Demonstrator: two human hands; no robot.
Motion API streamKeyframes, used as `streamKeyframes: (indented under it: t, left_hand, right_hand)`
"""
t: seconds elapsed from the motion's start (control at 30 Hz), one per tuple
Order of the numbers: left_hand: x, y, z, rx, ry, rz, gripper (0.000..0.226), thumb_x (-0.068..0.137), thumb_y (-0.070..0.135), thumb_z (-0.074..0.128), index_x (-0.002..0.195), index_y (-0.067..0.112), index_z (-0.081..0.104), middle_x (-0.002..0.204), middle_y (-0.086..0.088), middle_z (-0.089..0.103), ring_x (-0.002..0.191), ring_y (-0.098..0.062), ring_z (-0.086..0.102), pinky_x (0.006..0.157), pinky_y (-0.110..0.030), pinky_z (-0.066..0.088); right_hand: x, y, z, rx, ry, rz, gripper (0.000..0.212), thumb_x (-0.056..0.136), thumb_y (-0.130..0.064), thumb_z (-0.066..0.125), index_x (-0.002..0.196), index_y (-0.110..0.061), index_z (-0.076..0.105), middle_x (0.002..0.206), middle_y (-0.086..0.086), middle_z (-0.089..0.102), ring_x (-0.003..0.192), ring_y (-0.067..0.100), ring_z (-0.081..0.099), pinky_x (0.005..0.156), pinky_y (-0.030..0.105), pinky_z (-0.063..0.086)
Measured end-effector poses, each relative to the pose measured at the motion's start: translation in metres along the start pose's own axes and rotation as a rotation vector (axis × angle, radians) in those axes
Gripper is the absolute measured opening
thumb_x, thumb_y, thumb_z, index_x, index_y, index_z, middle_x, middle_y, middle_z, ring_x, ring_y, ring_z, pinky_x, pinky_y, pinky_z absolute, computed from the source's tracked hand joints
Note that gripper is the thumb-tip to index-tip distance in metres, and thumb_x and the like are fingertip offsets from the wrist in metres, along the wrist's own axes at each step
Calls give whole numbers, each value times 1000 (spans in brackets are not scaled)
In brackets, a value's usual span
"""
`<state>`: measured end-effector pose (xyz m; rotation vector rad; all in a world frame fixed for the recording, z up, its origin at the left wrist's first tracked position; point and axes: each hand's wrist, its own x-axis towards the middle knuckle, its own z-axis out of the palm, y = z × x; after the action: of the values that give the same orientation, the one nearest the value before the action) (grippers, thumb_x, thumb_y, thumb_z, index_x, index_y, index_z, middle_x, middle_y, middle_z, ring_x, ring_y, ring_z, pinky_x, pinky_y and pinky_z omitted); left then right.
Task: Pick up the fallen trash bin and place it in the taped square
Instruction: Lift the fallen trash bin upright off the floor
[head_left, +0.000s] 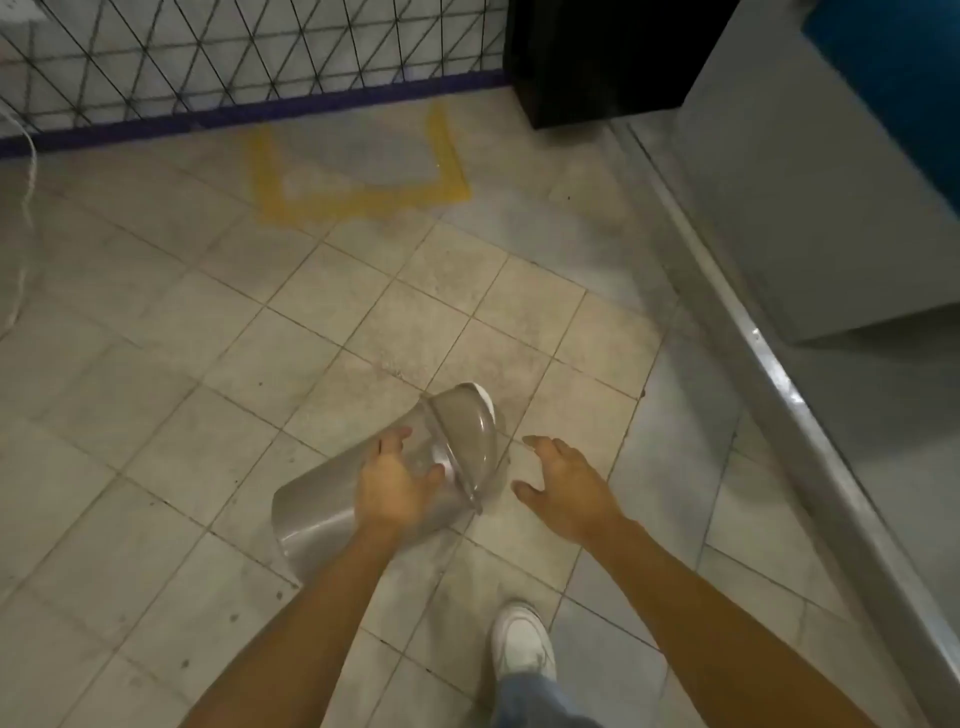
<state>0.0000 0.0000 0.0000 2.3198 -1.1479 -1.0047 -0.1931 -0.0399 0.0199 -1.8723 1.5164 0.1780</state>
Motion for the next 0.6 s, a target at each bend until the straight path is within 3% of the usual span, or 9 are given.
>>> streamKeyframes:
  t: [0.37, 0.53, 0.6]
  left_hand:
    - [79, -23, 71, -143, 25, 2, 66, 76, 18, 73, 131, 5, 40, 115, -15, 64, 105, -28, 60, 85, -31, 48]
    - [89, -30, 86, -176, 60, 13, 66, 76, 12, 70, 133, 4, 39, 112, -15, 64, 101, -27, 61, 70, -23, 43]
    - [90, -31, 88, -191, 66, 10, 64, 76, 12, 69, 133, 4, 40, 111, -14, 64, 100, -26, 61, 67, -21, 41]
  right_hand:
    - [95, 34, 81, 230, 72, 72, 66, 85, -36, 57, 143, -19, 29, 140, 7, 45, 127, 24, 43, 104, 35, 36]
    - [111, 38, 94, 307, 69, -6, 61, 87, -31, 58, 140, -18, 34, 136, 7, 50, 122, 23, 48, 92, 25, 35]
    - [116, 39, 100, 329, 59, -19, 59, 87, -30, 57, 140, -17, 35, 138, 7, 49, 123, 24, 48, 95, 26, 36]
